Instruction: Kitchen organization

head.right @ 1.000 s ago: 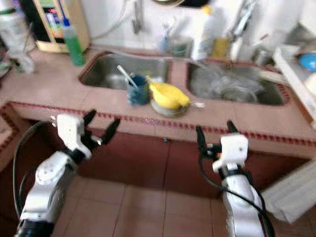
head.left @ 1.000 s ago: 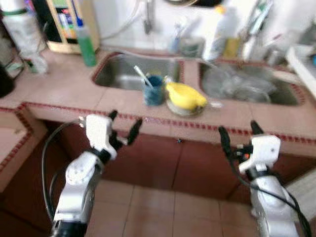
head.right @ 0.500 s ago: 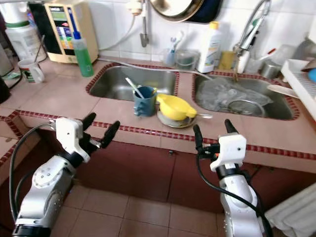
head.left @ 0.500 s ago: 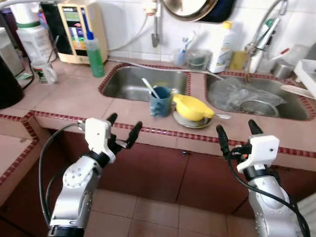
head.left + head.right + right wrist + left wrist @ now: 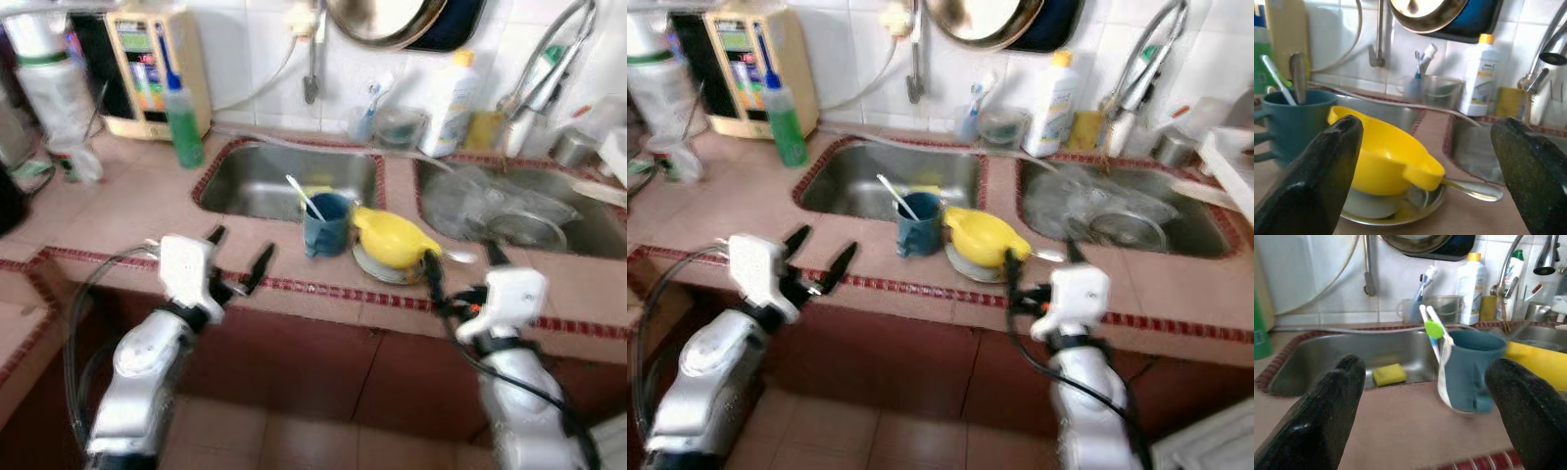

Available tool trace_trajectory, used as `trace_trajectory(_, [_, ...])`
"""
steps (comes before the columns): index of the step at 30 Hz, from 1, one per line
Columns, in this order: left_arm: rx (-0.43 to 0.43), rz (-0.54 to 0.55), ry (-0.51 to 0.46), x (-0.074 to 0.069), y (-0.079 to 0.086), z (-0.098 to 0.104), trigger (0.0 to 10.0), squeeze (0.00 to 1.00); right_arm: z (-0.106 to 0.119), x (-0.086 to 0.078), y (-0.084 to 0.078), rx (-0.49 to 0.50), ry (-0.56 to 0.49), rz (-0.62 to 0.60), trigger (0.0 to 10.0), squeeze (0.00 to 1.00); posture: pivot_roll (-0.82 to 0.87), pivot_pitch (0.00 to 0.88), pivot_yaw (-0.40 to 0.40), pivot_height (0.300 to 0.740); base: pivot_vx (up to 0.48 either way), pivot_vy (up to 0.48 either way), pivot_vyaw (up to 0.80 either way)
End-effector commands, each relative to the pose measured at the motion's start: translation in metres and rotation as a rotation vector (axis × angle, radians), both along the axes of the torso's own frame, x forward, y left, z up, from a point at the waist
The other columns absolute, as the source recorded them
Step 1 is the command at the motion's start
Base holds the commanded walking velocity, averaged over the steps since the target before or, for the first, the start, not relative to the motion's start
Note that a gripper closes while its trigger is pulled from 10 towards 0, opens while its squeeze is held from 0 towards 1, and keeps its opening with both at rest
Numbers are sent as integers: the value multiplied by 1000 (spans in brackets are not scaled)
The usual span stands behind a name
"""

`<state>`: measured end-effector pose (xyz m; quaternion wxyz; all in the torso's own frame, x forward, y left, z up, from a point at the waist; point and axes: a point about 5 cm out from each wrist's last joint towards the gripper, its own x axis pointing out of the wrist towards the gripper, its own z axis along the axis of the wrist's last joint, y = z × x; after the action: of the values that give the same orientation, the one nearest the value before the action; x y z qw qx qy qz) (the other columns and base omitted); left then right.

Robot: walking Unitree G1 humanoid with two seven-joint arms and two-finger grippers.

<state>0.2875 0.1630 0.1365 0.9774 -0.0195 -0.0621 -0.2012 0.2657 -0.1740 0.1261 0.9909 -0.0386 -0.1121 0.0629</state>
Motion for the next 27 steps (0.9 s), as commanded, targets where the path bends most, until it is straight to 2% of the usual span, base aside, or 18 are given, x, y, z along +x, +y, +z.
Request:
trace_trajectory(1, [-12,-36,-5,2,-12,3,10000,0,3,0,-13,-19,-1,-47,10000,0,-44,0,4,740,292,0,-688])
trace_trajectory(5, [-22,-36,-4,2,-12,3,10000,0,4,0,-12,-22,-13,-42,10000,0,-41,0,3,740,264,0,-152])
trace_trajectory(9, [-51,-47,-17,1,-13,6,10000,0,4,0,-12,-24,-9,-41,10000,0,-38,0,3,740,0,0,0])
trace_trajectory(16, [-41,-54,-33,1,-14,8,10000,0,4,1,-11,-28,-7,-41,10000,0,-38,0,6,740,0,0,0])
trace_trajectory(23, [-18,-110,-56,-1,-17,10,10000,0,0,0,-11,-36,5,-43,10000,0,-43,0,14,740,0,0,0])
trace_trajectory(27, [25,-147,-80,-1,-22,13,10000,0,3,-3,-3,-19,3,72,10000,0,-51,0,22,740,0,0,0])
